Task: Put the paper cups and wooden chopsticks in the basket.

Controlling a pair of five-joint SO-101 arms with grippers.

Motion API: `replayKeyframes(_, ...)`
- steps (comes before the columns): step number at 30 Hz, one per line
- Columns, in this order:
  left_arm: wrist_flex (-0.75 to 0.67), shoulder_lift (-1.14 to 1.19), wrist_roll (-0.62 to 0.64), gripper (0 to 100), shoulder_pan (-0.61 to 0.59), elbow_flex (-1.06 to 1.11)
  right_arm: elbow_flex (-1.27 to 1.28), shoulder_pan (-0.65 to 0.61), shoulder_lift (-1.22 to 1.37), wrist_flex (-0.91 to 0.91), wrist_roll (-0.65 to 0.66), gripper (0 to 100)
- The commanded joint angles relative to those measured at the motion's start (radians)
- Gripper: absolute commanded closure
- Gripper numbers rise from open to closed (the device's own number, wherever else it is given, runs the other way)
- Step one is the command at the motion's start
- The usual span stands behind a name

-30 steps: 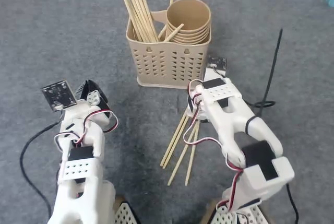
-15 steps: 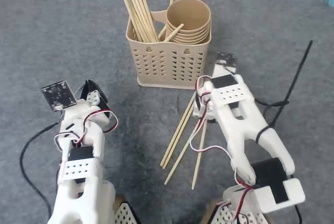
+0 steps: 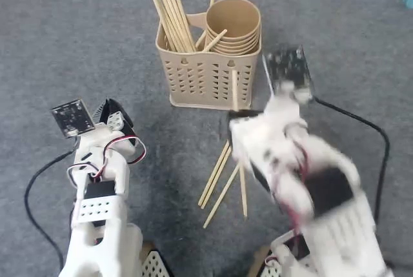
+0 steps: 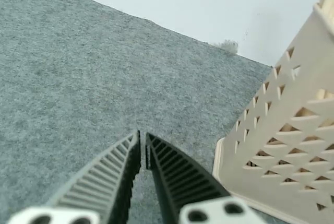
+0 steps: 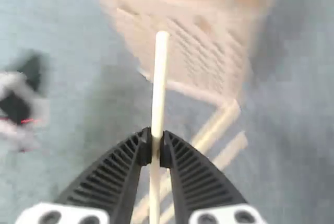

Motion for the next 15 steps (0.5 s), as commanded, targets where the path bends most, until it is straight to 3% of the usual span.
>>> replayKeyframes(1,-0.028,-0.025,-0.003,99,0.003,-0.007,0.094,-0.03,-0.166,-0.197,0.06,98.9)
replayKeyframes(8,-0.028,-0.025,-0.003,99,0.003,-0.005,0.535,-0.025,-0.341,-0.826,0.094,98.9)
replayKeyframes(12,-0.028,-0.025,-0.003,99,0.003,-0.005,0.664,-0.045,-0.343,-1.297,0.311,98.9)
replayKeyframes(15,-0.028,-0.025,-0.003,99,0.003,-0.005,0.646,-0.062,-0.259,-1.503,0.442,99.1)
